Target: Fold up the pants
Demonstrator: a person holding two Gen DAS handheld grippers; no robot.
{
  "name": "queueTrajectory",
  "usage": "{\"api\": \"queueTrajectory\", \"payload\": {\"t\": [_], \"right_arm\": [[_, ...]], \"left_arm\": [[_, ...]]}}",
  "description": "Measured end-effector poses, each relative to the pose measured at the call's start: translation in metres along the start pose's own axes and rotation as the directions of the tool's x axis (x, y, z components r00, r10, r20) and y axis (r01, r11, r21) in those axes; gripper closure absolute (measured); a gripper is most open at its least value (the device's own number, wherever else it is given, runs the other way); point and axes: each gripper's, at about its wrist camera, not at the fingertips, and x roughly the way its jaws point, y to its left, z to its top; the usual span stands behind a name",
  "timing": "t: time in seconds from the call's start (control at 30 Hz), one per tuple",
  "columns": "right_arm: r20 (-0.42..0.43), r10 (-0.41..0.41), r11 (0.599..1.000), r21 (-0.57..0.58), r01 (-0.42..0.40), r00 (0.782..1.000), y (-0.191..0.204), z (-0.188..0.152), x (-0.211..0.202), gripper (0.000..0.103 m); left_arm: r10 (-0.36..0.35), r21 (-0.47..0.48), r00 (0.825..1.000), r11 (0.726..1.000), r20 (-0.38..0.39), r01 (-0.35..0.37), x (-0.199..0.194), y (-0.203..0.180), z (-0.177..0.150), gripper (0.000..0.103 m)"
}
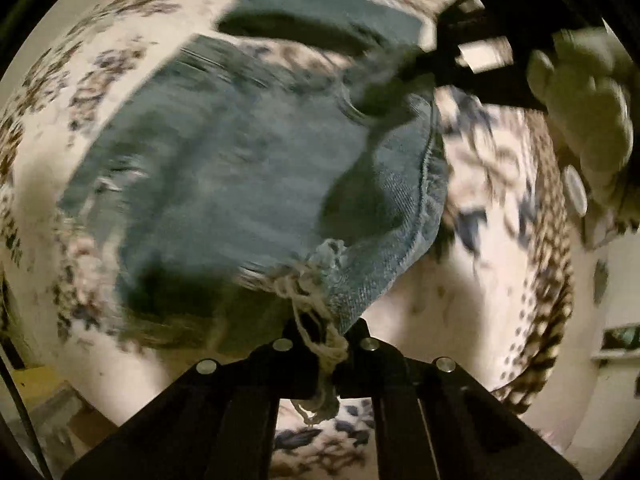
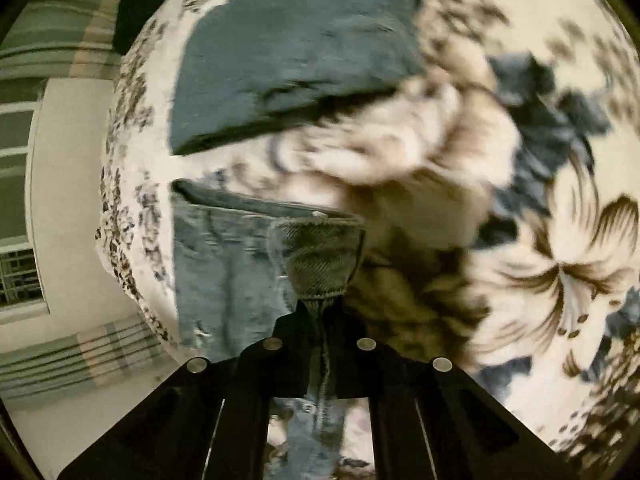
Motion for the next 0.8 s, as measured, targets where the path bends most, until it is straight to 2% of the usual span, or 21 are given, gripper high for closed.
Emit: {"api": "queueTrajectory", "payload": {"t": [0.13,0.27,0.4,0.5,0.57,0.6,0.63,0.67,0.73,0.77,0.8], "right_arm": [[0.006,-0.021,0.998,-0.062,0.021,1.000,0.070,0.003,0.002,0.097],[-0.016,-0.049,0.986,-0.159,0.046,0.999,0.153,0.017,0.036,0.097],[-0.057,-0.111,0.967,-0.237,0.094,0.992,0.233,0.038,0.112,0.097],[-0.083,-0.202,0.948,-0.268,0.173,0.976,0.266,0.048,0.169,0.097],[-0.094,-0.275,0.927,-0.292,0.237,0.957,0.268,0.049,0.194,0.095],[-0.097,-0.303,0.919,-0.294,0.264,0.948,0.271,0.050,0.205,0.090],[-0.113,-0.304,0.916,-0.306,0.258,0.946,0.272,0.051,0.212,0.076],[-0.140,-0.294,0.918,-0.315,0.239,0.946,0.273,0.051,0.216,0.067],[-0.195,-0.213,0.938,-0.314,0.145,0.957,0.274,0.050,0.214,0.020],[-0.204,-0.179,0.941,-0.320,0.107,0.963,0.277,0.048,0.207,0.015],[-0.205,-0.160,0.940,-0.331,0.086,0.965,0.278,0.046,0.200,0.014]], "left_arm": [[-0.022,-0.100,0.999,0.995,0.038,0.026,-0.033,0.049,0.008,0.101],[-0.002,-0.255,0.998,0.967,0.068,0.019,-0.054,0.136,0.036,0.101],[0.048,-0.376,0.997,0.926,0.064,-0.021,-0.039,0.208,0.051,0.101],[0.084,-0.434,0.996,0.899,0.027,-0.064,-0.012,0.259,0.058,0.100],[0.078,-0.457,0.997,0.886,-0.008,-0.073,0.012,0.283,0.057,0.100],[0.069,-0.466,0.997,0.882,-0.024,-0.072,0.021,0.291,0.056,0.097],[0.058,-0.488,0.998,0.870,-0.033,-0.067,0.026,0.297,0.052,0.096],[0.013,-0.521,0.999,0.853,-0.029,-0.026,0.030,0.304,0.048,0.096],[-0.026,-0.560,1.000,0.828,-0.010,0.016,0.027,0.310,0.040,0.084],[-0.041,-0.589,0.999,0.808,0.006,0.037,0.021,0.312,0.034,0.069],[-0.052,-0.613,0.998,0.788,0.019,0.053,0.016,0.311,0.028,0.038]]}}
